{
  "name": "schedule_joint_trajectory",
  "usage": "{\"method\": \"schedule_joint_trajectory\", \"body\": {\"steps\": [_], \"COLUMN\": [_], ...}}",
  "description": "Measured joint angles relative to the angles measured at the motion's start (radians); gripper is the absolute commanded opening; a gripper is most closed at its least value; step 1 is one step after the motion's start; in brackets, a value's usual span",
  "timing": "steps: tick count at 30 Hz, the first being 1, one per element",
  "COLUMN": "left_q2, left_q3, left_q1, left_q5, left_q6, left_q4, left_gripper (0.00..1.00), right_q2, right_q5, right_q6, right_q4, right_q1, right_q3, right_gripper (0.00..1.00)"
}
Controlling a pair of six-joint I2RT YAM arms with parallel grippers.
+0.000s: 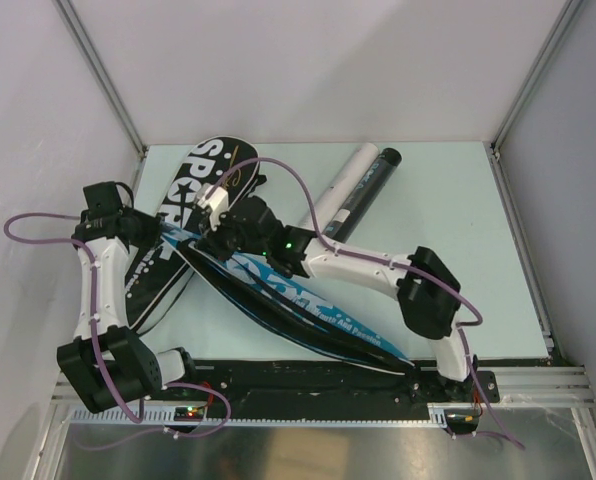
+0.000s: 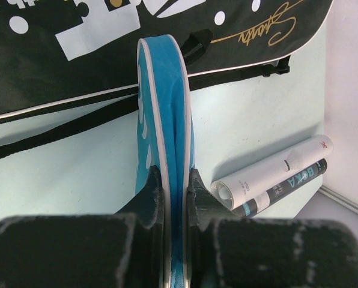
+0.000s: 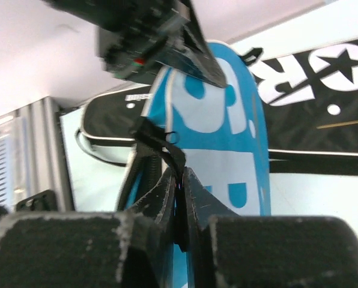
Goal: Pack up the badminton gear
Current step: Adjust the racket bag at the center of the board.
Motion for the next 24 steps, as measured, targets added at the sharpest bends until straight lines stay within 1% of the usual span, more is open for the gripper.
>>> {"method": "schedule_joint_trajectory", "body": {"steps": [2, 5, 8, 12, 13, 18, 21, 24], "left_q2": [0.0, 0.0, -0.007, -0.007, -0.007, -0.007, -0.006, -0.006], "left_q3": [0.0, 0.001, 0.009, 0.009, 0.009, 0.009, 0.009, 0.009], "left_q1": [0.0, -0.001, -0.011, -0.011, -0.011, -0.011, -0.011, -0.011], "left_q5": [-0.002, -0.002, 0.005, -0.005, -0.006, -0.007, -0.007, -0.008], "left_q6": [0.0, -0.002, -0.001, 0.0, 0.0, 0.0, 0.0, 0.0], "left_q4": [0.0, 0.0, -0.024, -0.037, -0.036, -0.035, -0.034, -0.032], "left_gripper": [0.0, 0.0, 0.0, 0.0, 0.0, 0.0, 0.0, 0.0], "right_q2": [-0.032, -0.093, -0.104, -0.08, -0.072, -0.066, -0.066, -0.073], "right_q5": [-0.035, -0.145, -0.249, -0.385, -0.412, -0.484, -0.492, -0.491], "right_q6": [0.004, 0.036, 0.1, 0.216, 0.24, 0.341, 0.383, 0.412], "right_q4": [-0.021, -0.051, -0.032, 0.001, 0.005, 0.008, -0.014, -0.037], "right_q1": [0.002, 0.011, 0.018, 0.003, 0.002, -0.013, -0.04, -0.069], "right_q3": [-0.006, -0.008, -0.031, -0.075, -0.075, -0.075, -0.066, -0.054], "right_gripper": [0.07, 0.1, 0.14, 0.31, 0.34, 0.5, 0.52, 0.48]}}
